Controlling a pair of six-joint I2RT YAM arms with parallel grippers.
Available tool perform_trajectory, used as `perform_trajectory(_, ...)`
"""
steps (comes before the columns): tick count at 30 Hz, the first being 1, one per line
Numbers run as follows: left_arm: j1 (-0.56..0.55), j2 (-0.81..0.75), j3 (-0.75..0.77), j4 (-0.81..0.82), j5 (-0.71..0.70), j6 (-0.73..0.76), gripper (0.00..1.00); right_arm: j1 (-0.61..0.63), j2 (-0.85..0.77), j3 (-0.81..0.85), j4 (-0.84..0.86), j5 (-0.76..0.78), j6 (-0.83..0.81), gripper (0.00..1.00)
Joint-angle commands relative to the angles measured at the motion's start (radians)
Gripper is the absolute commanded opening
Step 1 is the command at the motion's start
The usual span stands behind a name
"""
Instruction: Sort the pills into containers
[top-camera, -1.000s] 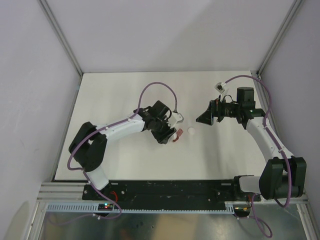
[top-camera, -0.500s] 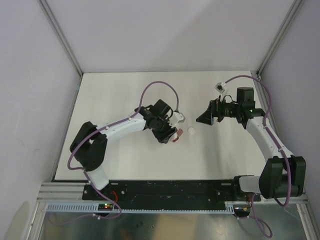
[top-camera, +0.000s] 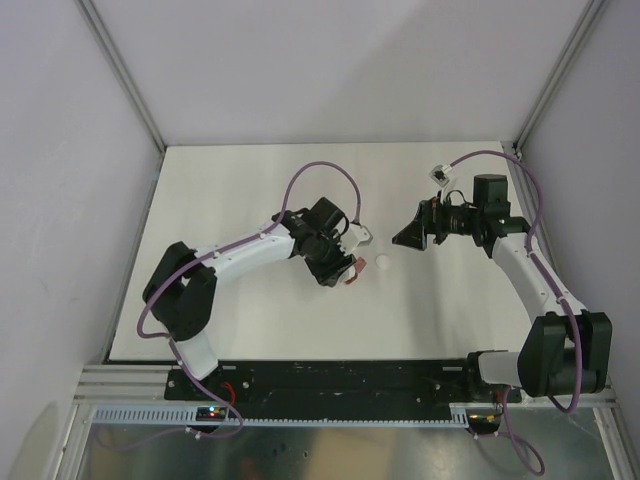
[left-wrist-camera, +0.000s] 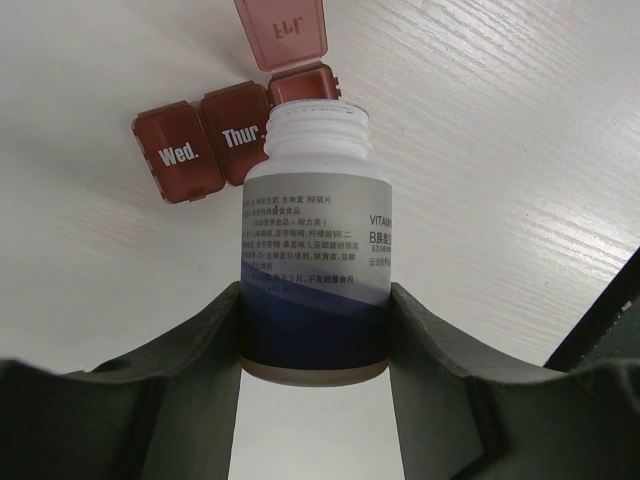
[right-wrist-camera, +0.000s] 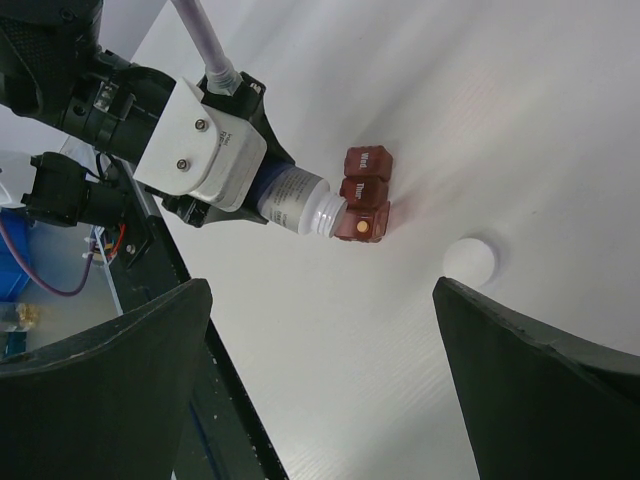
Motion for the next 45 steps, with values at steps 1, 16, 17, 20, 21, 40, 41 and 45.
perform_trajectory(1, -0.006, 0.010, 0.043, -0.012, -0.007, 0.022, 0.00, -0.002, 0.002, 0.001, 0.016, -0.013, -0.012, 1.00)
perform_trajectory(16, -0.009, 0.021, 0.046, -0.032, -0.016, 0.033, 0.00, -0.003, 0.004, 0.000, 0.015, -0.012, -0.011, 1.00)
perform_trajectory(17, -0.009, 0.023, 0.048, -0.034, -0.018, 0.035, 0.00, -0.002, 0.003, 0.000, 0.015, -0.012, -0.012, 1.00)
perform_trajectory(20, -0.011, 0.029, 0.052, -0.042, -0.021, 0.037, 0.00, -0.004, 0.003, 0.000, 0.016, -0.013, -0.011, 1.00)
perform_trajectory(21, -0.011, 0.030, 0.055, -0.043, -0.021, 0.037, 0.00, -0.003, 0.004, 0.001, 0.016, -0.013, -0.012, 1.00)
perform_trajectory(40, -0.012, 0.038, 0.078, -0.050, -0.029, 0.043, 0.00, -0.004, 0.003, 0.000, 0.014, -0.017, -0.012, 1.00)
perform_trajectory(41, -0.013, 0.040, 0.080, -0.052, -0.031, 0.044, 0.00, -0.004, 0.004, 0.000, 0.013, -0.017, -0.012, 1.00)
perform_trajectory(45, -0.013, 0.044, 0.088, -0.063, -0.036, 0.050, 0.00, -0.003, 0.004, 0.001, 0.013, -0.016, -0.012, 1.00)
